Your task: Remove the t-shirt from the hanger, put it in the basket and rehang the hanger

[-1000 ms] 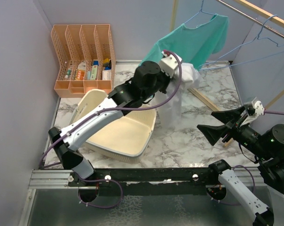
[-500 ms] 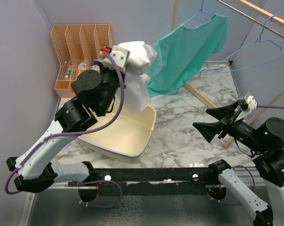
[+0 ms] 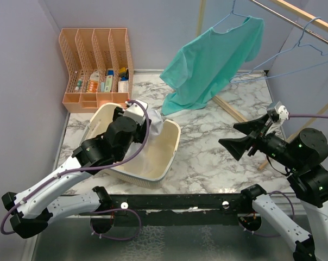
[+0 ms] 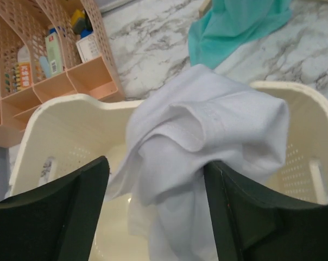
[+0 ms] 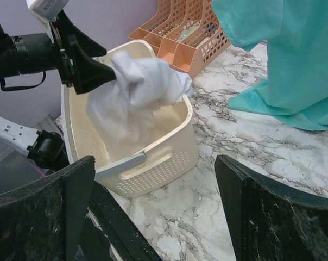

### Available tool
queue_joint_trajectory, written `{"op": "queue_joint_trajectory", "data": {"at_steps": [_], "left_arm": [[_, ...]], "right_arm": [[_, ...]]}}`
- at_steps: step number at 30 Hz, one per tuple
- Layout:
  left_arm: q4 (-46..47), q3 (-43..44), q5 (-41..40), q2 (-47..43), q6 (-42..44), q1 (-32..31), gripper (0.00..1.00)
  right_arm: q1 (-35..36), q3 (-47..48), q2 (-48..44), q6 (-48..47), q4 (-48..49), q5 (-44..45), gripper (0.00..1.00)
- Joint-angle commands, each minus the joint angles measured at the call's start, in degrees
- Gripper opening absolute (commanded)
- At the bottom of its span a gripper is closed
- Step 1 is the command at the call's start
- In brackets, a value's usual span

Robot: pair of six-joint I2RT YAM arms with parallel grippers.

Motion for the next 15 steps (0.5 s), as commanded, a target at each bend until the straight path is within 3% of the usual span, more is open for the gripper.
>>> {"op": "queue_joint_trajectory", "data": {"at_steps": [1,2,4,15], "left_arm": [[-1.81,-1.71,2.27,-3.55,-7.78,0.1,0.83],[-2.23,-1.55,1.96,-3.69,-7.68,0.06,0.9],[-2.61,-0.97,1.23,-4.37,-7.11,0.09,0.93],[2.29,-4.8,-1.34,-15.53,-3.07,0.08,0.83]], "right_arm": [[-0.18,1.46,2.36,-0.32,2.68,-2.38,0.9],[-0.16,2.2,3.1,-0.47,2.76,-2.59,0.9],[-0.17,3.73,5.2,-0.57,3.05,-3.51,0.89],[-0.16,10.19,14.44,1.27,7.65,-7.77,0.85]]}}
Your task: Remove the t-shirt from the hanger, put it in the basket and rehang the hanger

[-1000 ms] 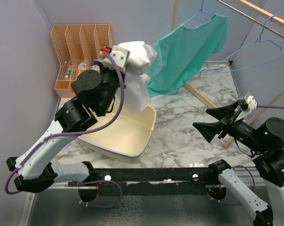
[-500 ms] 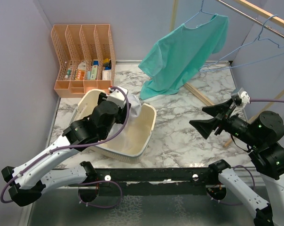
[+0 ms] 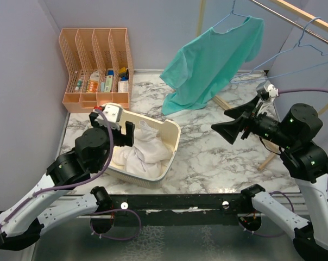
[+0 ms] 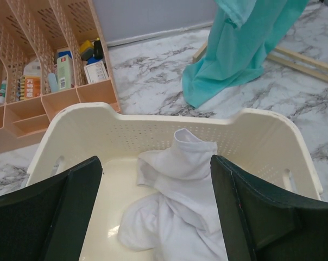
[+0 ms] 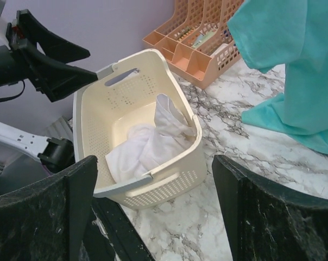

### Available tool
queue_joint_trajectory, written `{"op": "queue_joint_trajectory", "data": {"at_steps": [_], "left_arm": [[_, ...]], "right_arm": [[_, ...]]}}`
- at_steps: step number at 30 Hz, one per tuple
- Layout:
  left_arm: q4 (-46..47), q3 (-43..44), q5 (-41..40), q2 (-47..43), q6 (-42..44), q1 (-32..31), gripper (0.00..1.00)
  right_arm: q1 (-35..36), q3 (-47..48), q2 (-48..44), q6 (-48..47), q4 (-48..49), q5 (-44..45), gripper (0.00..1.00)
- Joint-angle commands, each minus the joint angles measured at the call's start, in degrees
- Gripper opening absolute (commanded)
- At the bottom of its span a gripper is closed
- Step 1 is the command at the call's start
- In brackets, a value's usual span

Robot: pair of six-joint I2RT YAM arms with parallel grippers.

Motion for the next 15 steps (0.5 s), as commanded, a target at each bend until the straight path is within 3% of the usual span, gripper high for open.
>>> {"op": "queue_joint_trajectory", "data": {"at_steps": [1,6,10,15], "left_arm": [[2.97,-2.16,-2.7,-3.96,1.46,0.1,0.83],[5.62,-6.15,-3.57,-7.07,1.63,0.1,0.81],[7.52,-9.81,-3.07,-9.61,0.73,0.1,0.8],[10.98,-15.08,-2.84,-12.78,-0.17,0.1,0.79]], "right_arm": [[-0.18,4.94,4.21,1.64,4.61,-3.47,0.85],[-0.16,15.04,14.48,3.7,3.23,-3.31,0.76],[-0.01,25.24,22.88,5.08,2.95,-0.03,0.75],[2.2,44.15,36.58,7.91,-0.49,11.04,0.75]]}}
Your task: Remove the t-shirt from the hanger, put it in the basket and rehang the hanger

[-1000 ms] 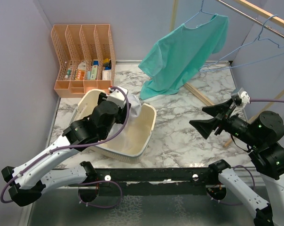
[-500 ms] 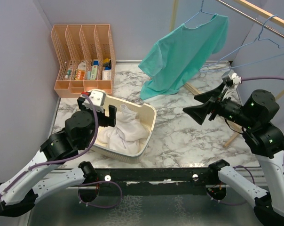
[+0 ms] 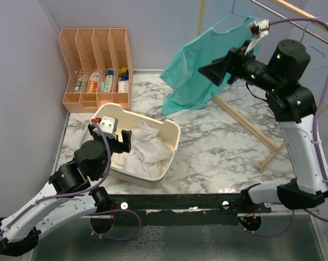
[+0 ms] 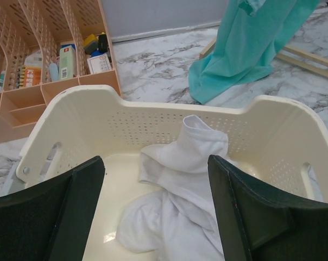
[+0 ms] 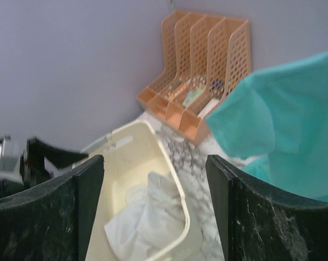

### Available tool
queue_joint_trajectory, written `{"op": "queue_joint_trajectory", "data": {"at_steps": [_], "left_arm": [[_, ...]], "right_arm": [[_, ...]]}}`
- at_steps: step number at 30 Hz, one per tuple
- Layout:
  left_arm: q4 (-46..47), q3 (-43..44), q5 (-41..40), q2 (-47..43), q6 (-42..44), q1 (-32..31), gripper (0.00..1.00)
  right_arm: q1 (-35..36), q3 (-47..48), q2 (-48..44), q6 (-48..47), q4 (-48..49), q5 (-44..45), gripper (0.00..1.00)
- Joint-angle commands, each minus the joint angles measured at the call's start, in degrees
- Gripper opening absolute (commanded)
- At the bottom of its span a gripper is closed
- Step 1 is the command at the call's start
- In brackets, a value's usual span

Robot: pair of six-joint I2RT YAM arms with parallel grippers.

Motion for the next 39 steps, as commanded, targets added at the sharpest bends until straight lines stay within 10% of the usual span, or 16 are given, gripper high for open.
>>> {"op": "queue_joint_trajectory", "data": {"at_steps": [1,6,14,39], "left_arm": [[5.61,-3.91,-0.71,-3.17,-0.97,0.1,0.79],[5.53,-5.75,0.31,-4.63,-2.13,0.1,0.76],[5.08,-6.9,0.78,-7.32,-2.34,0.18,0.75],[5.54,-7.44,3.03,-8.04,-2.41,0.19,0.75]], "right_arm": [[2.99,18.13,11.92,3.91,-4.11,14.14,0.75],[5.55,33.9,25.9,10.64,-11.96,34.41,0.76],[8.53,17.27,20.15,14.81,2.55,49.13,0.77],[8.63,29.46,37.91,14.98,2.58,57.27,0.72]]}}
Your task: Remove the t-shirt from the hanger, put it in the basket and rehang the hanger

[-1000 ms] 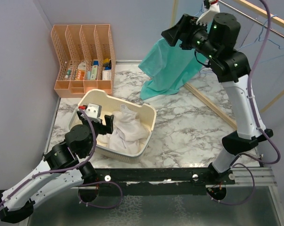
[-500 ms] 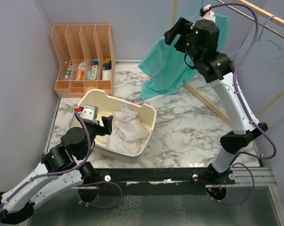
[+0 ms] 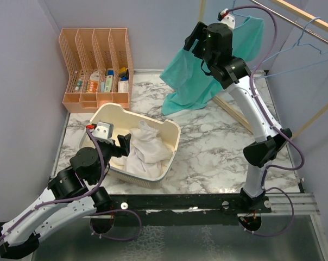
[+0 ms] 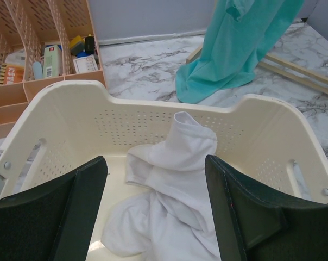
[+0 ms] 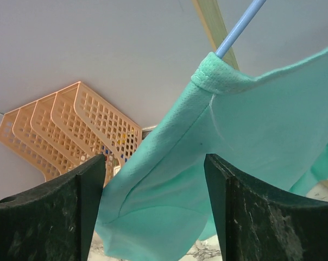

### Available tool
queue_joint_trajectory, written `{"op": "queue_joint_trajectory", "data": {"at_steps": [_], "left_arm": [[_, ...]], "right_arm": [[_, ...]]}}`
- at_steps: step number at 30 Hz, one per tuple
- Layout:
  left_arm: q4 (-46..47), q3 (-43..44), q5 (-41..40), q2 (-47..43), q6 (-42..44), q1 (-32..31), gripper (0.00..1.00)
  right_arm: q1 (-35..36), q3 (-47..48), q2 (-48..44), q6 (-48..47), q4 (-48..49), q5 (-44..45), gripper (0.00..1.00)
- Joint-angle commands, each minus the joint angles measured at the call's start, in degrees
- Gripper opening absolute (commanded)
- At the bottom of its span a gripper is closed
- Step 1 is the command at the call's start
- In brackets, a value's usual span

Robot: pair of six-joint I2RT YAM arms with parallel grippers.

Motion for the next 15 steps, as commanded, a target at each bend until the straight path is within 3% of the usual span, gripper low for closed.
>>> {"op": "queue_joint_trajectory", "data": {"at_steps": [1,5,11,15], "left_arm": [[1.87,-0.56,0.87,-0.85,-0.38,0.17,0.75],[1.95,-0.56,1.15,-0.73,-0.38,0.19,0.75],[2.23,-0.81,1.98,0.0,-0.21,0.19,0.75],[2.49,-0.8,2.9,0.97,-0.05,0.19,0.75]], "right_arm": [[0.23,4.09,3.22,0.55,0.53,4.07,0.72],[0.28,4.61,3.13,-0.47,-2.33,8.1,0.69],[0.19,-10.98,-7.32,-5.56,3.41,13.52,0.64],[0.13,-15.31,-11.27,-9.23,4.62,17.3,0.6]]}}
